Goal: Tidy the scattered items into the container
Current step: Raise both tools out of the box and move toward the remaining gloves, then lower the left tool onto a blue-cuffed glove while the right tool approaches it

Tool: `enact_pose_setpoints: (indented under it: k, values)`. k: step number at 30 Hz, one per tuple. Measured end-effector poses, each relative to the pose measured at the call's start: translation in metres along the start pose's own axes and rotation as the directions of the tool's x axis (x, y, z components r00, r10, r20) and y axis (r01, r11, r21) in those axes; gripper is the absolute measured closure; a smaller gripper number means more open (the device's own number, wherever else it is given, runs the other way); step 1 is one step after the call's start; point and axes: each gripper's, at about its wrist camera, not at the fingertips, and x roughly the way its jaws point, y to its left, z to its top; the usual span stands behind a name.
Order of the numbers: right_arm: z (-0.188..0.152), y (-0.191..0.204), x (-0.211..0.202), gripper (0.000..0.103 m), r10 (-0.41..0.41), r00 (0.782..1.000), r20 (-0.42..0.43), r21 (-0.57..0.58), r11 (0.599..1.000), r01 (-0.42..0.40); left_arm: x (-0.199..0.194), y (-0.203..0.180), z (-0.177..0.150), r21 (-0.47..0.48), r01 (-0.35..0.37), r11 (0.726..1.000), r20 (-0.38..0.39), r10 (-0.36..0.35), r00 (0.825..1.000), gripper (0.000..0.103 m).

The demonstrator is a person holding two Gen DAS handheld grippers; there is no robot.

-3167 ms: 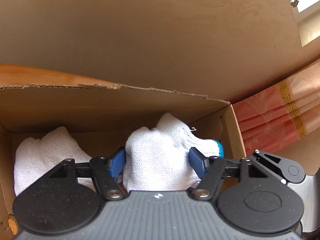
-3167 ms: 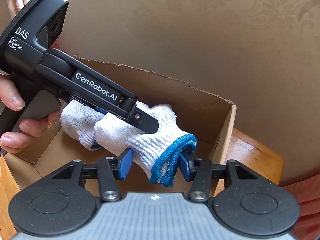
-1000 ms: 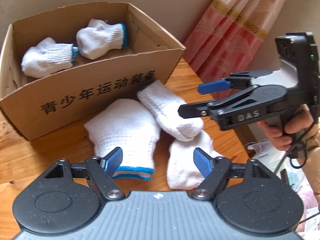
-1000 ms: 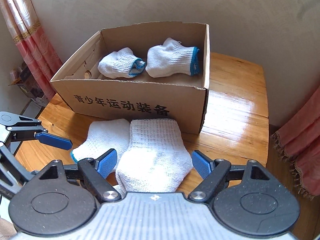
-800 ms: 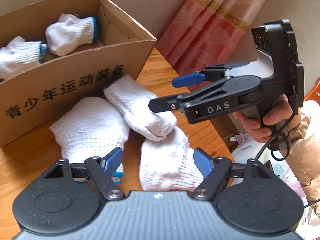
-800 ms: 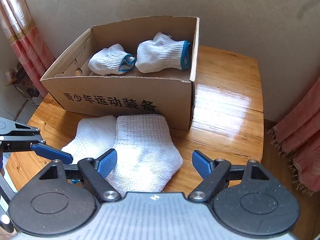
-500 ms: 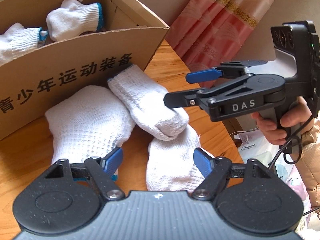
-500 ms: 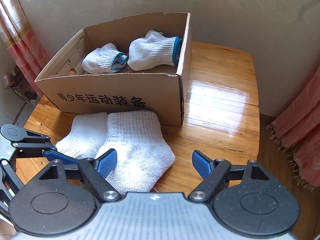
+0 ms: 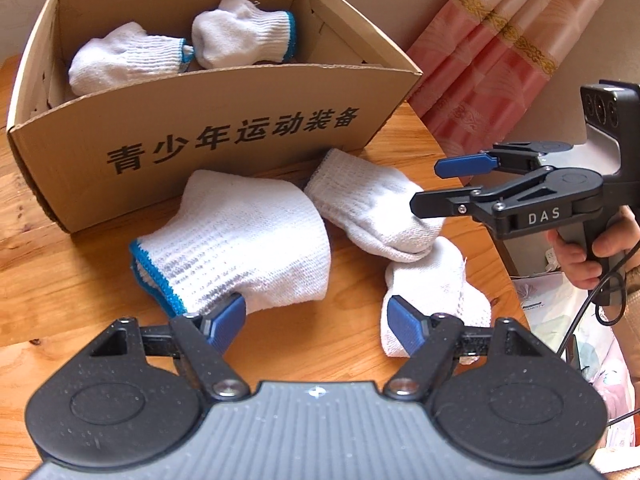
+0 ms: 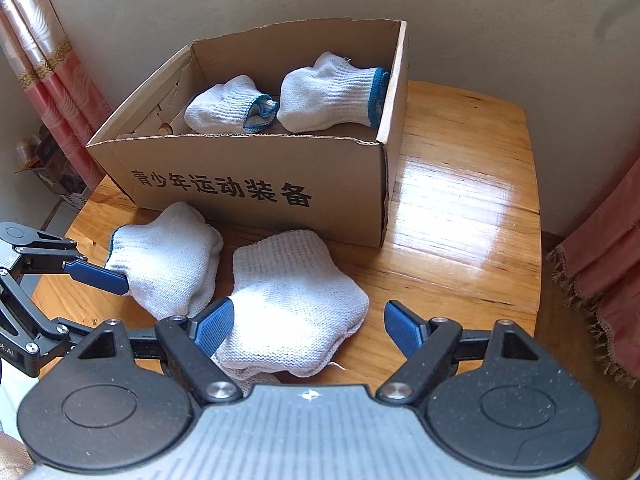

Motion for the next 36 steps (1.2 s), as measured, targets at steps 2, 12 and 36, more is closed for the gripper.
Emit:
enact_pose_setpoints:
  k: [2,12,36]
  values:
    - [0.001,0.005,0.0,0.017,0.009,1.0,0.002,-0.01,1.0,-0.009,-0.005,0.0,-0.001,0.01,-0.015,1.0,0.007,0.015,1.0,0.025]
    - [0.016,0.04,0.003,0.017,0.088,0.996,0.003,-0.09,0.992,-0.087,-0.027,0.01,-0.006,0.052,-0.123,0.991,0.06,0.12,0.991,0.025]
    - [0.019,0.1,0.056,0.017,0.168,0.98,-0.109,-0.241,0.952,-0.19,-0.018,0.053,0.002,-0.148,-0.145,0.978,0.117,0.163,0.98,0.027]
